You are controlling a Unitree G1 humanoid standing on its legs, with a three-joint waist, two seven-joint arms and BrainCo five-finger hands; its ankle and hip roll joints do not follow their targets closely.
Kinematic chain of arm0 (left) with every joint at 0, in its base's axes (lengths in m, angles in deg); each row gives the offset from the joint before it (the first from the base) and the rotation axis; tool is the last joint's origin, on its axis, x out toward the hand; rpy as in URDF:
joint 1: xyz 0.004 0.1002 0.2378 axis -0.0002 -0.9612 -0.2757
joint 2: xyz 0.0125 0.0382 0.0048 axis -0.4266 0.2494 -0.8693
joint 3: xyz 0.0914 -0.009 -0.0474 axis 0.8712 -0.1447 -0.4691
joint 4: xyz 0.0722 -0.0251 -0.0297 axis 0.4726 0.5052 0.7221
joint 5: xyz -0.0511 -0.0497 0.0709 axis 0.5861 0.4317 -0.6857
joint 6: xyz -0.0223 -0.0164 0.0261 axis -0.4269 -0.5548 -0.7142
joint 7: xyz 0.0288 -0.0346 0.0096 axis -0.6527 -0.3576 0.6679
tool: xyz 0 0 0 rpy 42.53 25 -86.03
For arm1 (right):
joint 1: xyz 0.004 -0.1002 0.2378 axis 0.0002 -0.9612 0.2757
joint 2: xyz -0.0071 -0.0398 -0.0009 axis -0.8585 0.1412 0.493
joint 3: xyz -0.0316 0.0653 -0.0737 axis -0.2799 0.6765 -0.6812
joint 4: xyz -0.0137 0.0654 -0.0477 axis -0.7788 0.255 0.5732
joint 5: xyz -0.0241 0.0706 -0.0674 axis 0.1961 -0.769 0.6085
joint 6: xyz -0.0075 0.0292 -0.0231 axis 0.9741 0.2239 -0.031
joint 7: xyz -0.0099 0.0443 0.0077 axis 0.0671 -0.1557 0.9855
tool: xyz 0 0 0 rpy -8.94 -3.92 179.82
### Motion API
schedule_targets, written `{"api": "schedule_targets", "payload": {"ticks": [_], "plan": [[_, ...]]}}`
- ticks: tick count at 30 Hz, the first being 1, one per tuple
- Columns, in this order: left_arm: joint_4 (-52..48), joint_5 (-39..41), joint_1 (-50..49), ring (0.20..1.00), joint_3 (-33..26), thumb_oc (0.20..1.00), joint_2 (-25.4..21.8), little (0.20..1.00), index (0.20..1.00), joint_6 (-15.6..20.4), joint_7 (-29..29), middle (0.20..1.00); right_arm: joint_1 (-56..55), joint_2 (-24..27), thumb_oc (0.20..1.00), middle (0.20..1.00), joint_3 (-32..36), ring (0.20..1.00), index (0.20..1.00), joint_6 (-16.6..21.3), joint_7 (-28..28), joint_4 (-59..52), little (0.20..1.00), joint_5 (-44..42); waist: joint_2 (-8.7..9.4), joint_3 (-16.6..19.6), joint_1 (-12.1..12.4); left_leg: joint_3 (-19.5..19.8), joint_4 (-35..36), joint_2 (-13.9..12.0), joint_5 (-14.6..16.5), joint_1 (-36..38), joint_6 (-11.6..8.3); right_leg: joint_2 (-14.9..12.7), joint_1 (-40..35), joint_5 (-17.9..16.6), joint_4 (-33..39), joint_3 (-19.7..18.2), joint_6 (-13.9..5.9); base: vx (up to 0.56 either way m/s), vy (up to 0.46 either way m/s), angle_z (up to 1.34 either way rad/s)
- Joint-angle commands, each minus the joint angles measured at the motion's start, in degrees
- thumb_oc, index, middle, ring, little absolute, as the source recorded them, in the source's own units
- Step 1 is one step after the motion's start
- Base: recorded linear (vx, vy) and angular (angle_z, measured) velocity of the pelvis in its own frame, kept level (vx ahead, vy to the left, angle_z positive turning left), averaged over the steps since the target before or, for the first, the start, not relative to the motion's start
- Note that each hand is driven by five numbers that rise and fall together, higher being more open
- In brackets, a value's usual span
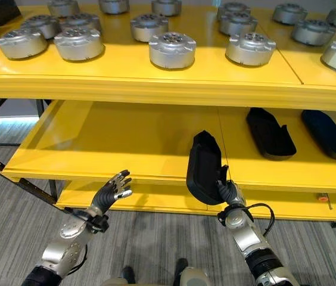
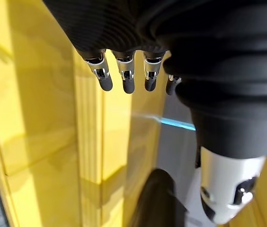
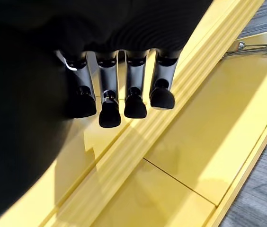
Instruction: Move parts from the plastic box to the shelf.
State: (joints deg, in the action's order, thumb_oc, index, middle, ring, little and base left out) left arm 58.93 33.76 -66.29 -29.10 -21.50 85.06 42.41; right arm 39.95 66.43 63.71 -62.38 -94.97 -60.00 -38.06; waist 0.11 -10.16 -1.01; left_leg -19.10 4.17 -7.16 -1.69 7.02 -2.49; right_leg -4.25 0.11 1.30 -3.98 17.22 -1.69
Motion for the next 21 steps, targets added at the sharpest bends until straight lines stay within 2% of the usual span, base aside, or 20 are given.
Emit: {"api": "schedule_targets", "payload": {"ticks": [1, 5, 8, 12, 16, 17, 21], "plan": [[-2.0, -1.1, 1.1, 1.0, -0.3, 1.0, 0.4, 1.0, 1.0, 2.1, -1.2, 1.0, 5.6, 1.1, 0.2, 0.2, 2.7, 0.2, 0.2, 1.4, -1.5, -0.8, 0.2, 2.3, 0.69, 1.1, 0.4, 0.4, 0.8, -1.0, -1.8, 1.3, -0.41, -4.7, -5.6, -5.4, 3.8, 0.4, -5.07, 0.0, 0.0, 0.0], [-3.2, -0.8, 0.7, 1.0, -1.2, 1.0, -0.3, 1.0, 1.0, 0.5, -1.0, 1.0, 7.5, 3.3, 0.2, 0.2, 3.7, 0.2, 0.2, 0.9, -0.1, 0.2, 0.2, 4.8, 1.25, 1.2, 1.2, 0.2, 0.8, -0.6, -1.6, 1.4, -0.25, -4.1, -6.4, -5.1, 4.5, 0.5, -4.78, 0.05, -0.036, -0.02], [-3.7, -0.5, 1.1, 1.0, -1.9, 1.0, -1.5, 1.0, 1.0, -1.4, -1.4, 1.0, 14.5, 6.1, 0.2, 0.2, 3.0, 0.2, 0.2, -0.7, 0.8, 5.0, 0.2, 6.5, 1.7, 0.5, 3.2, 0.7, 0.8, -0.2, -1.9, 0.9, -0.4, -3.4, -6.5, -4.7, 4.5, 1.0, -4.35, 0.11, -0.086, -0.02], [-3.9, 0.1, 2.5, 1.0, -1.3, 1.0, -2.4, 1.0, 1.0, -2.4, -1.3, 1.0, 20.9, 7.9, 0.2, 0.2, 2.2, 0.2, 0.2, -1.9, 0.6, 9.2, 0.2, 6.6, 1.49, -0.7, 4.5, 1.4, 0.8, -0.1, -2.6, -0.4, -0.62, -3.1, -5.2, -4.1, 3.3, 1.2, -4.03, 0.05, -0.052, 0.03], [-3.2, 1.7, 5.8, 1.0, 0.6, 1.0, -3.4, 1.0, 1.0, -2.3, -0.8, 1.0, 29.0, 10.6, 0.2, 0.2, 0.5, 0.2, 0.2, -1.3, 0.9, 16.7, 0.2, 8.0, 0.54, -3.4, 5.9, 2.4, -1.3, 0.2, -2.9, -3.7, -0.51, -3.1, -1.9, -2.6, -0.4, 1.3, -3.34, -0.06, -0.039, 0.09], [-2.7, 2.8, 7.7, 1.0, 1.4, 1.0, -3.9, 1.0, 1.0, -1.2, -0.9, 1.0, 32.7, 12.0, 0.2, 0.2, -0.7, 0.2, 0.2, -0.2, 0.2, 19.8, 0.2, 8.8, -0.06, -5.3, 6.4, 3.0, -2.7, 0.3, -2.7, -5.9, -0.42, -3.3, 0.1, -2.2, -1.7, 1.2, -3.2, -0.24, -0.015, 0.04], [-1.8, 4.5, 12.1, 1.0, 3.8, 1.0, -4.2, 1.0, 1.0, 1.3, 0.4, 1.0, 41.9, 14.8, 0.2, 0.2, -5.7, 0.2, 0.2, 0.0, -0.2, 26.8, 0.2, 7.1, -1.68, -10.1, 7.3, 4.7, -5.9, 0.8, -2.4, -11.5, -0.1, -3.5, 5.4, -1.4, -5.0, 0.6, -2.65, -0.22, -0.011, -0.03]]}}
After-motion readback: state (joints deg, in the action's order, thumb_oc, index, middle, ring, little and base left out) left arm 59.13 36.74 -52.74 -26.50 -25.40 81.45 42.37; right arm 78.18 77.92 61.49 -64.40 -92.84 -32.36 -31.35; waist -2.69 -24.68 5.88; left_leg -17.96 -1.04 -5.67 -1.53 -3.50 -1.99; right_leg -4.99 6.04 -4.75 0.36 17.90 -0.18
